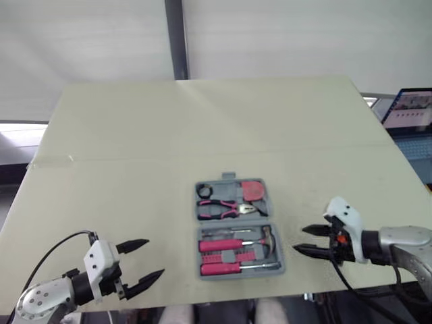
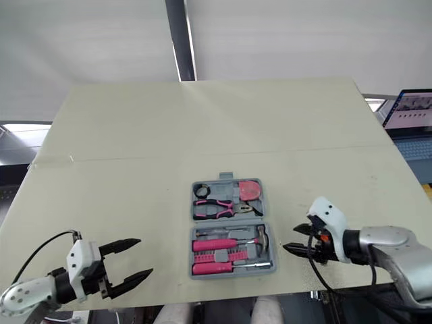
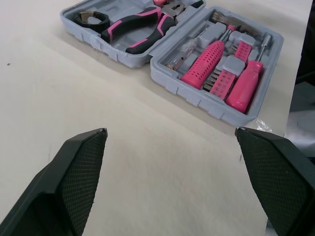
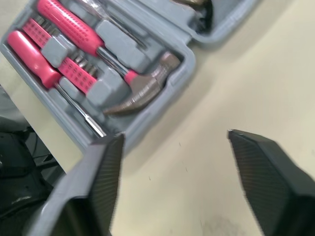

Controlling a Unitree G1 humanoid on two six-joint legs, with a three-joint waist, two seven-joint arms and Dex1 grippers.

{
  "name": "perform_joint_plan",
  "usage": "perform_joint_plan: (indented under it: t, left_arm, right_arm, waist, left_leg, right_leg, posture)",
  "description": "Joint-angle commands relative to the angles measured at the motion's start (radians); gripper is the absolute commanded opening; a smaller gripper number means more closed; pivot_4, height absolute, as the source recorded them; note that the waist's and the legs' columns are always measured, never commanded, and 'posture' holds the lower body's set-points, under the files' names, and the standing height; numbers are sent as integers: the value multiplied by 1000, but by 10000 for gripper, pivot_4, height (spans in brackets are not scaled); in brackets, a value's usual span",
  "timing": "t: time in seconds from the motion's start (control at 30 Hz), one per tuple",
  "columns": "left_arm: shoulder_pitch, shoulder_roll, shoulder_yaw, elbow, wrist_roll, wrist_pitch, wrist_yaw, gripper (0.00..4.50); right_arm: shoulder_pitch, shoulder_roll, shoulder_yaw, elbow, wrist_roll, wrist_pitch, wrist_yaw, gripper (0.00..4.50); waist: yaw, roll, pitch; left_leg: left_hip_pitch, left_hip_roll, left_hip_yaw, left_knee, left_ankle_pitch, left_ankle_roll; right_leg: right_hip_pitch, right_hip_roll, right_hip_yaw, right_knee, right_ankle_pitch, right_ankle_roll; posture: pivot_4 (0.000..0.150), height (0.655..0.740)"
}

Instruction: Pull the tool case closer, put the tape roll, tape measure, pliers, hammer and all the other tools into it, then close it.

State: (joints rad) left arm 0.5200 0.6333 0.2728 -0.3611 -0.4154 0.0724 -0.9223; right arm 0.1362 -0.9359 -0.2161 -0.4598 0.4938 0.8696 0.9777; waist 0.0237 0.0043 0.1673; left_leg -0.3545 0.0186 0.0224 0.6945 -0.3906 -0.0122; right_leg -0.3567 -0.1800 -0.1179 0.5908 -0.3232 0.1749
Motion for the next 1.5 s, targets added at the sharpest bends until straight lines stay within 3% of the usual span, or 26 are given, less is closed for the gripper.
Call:
perform_joint_plan:
  t: [0.03, 0.2, 0.63, 0.7, 0.8, 0.97, 1.03, 1.5]
  left_arm:
    - [42, 1, 48, 11, 6, -28, -2, 45000]
    - [67, -8, 88, 18, 32, -54, 33, 45000]
    - [62, -20, 79, -5, 62, -10, 101, 45000]
    - [-1, -23, 53, -3, 70, 19, 131, 45000]
    - [-88, -18, 0, 16, 94, 69, 154, 35861]
    - [-215, -46, -105, 16, 93, 138, 168, 10476]
    - [-250, -52, -135, 6, 92, 169, 174, 356]
    - [-502, -104, -332, 51, 150, 378, 249, 356]
  right_arm:
    - [70, -18, -99, 8, 13, -41, 27, 44548]
    - [121, -20, -138, 111, -13, -108, 41, 44548]
    - [34, -31, -72, 176, -26, -121, 25, 44548]
    - [-18, -21, -34, 198, -38, -126, 12, 39363]
    - [-89, 3, 26, 234, -63, -143, -7, 26767]
    - [-206, 51, 135, 293, -108, -140, -42, 783]
    - [-240, 67, 168, 310, -126, -140, -52, 0]
    - [-416, 168, 324, 432, -230, -88, -137, 0]
  waist:
    - [1, 0, 0]
    - [3, 0, 0]
    - [1, 0, 0]
    - [3, 0, 0]
    - [4, 0, 0]
    - [-2, 1, 0]
    - [-2, 1, 0]
    - [-7, 1, 0]
  left_leg:
    - [0, 0, 0, 0, 0, 0]
    - [0, 0, 0, 1, 0, 0]
    - [0, 0, 0, 1, 0, 0]
    - [1, 0, 0, 1, 0, 0]
    - [0, 0, 0, 2, 0, 0]
    - [0, 0, 0, 1, 0, 0]
    - [0, 0, 0, 1, 0, 0]
    - [0, 0, -1, 2, 0, 0]
  right_leg:
    - [0, 0, 0, 0, 0, 0]
    - [1, 0, 0, 0, 0, 0]
    - [1, 0, 0, 0, 0, 0]
    - [1, 0, 1, 0, 0, 0]
    - [1, 0, 0, 0, 0, 0]
    - [0, 0, 0, 1, 0, 0]
    - [0, 0, 0, 1, 0, 0]
    - [0, 0, -1, 2, 0, 0]
  posture:
    - [1500, 7400]
    - [1500, 7400]
    - [1500, 7400]
    - [1500, 7400]
    - [1500, 7400]
    - [1500, 7400]
    - [1500, 7400]
    - [1500, 7400]
